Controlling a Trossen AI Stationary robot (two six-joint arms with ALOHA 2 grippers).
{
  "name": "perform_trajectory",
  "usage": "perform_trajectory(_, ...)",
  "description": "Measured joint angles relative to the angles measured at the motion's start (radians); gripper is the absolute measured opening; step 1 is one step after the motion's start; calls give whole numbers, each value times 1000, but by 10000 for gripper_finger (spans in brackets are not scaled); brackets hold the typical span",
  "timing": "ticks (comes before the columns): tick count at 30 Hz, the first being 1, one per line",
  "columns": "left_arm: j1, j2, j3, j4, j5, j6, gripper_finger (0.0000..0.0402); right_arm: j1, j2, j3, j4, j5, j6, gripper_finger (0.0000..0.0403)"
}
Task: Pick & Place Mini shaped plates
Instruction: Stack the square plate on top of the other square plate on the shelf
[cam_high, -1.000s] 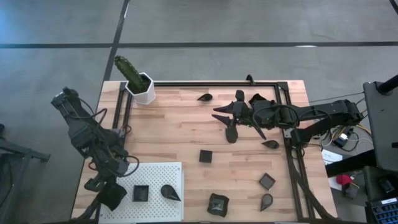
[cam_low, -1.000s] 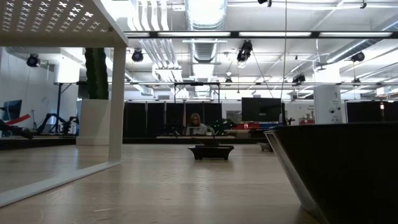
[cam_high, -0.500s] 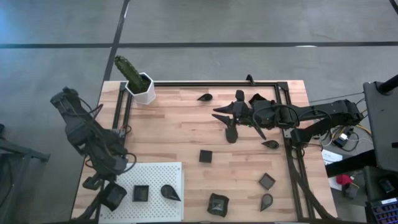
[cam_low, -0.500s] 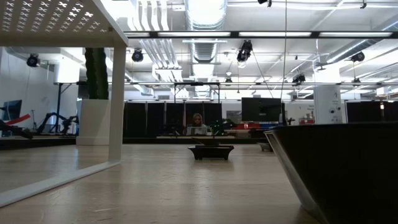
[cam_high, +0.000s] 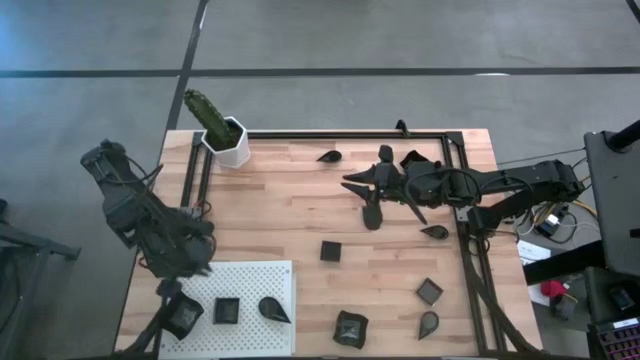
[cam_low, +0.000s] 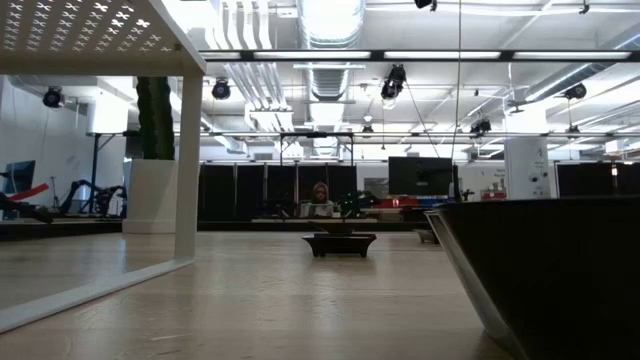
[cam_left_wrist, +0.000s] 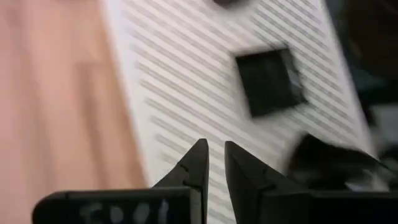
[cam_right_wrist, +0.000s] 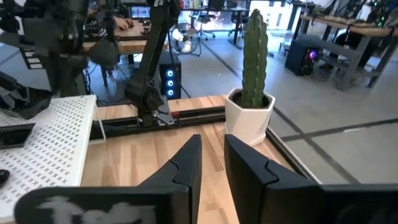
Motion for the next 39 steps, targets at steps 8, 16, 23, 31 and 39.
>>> perform_trajectory(8,29,0,0,14,-475,-5,43,-3,-8,0,-165,0,30,16)
perform_trajectory(16,110,2,0,87,-623,25,40,-21,-7,-1,-344,-60,104,8)
perform_trajectory(23,189,2,0,151,-624,101,38,-56,7,-51,-424,-168,178,8)
perform_trajectory(31,254,2,-1,198,-624,206,35,-97,7,-164,-373,-237,236,8)
perform_trajectory(39,304,2,-2,206,-624,233,32,-96,6,-292,-207,-280,233,8)
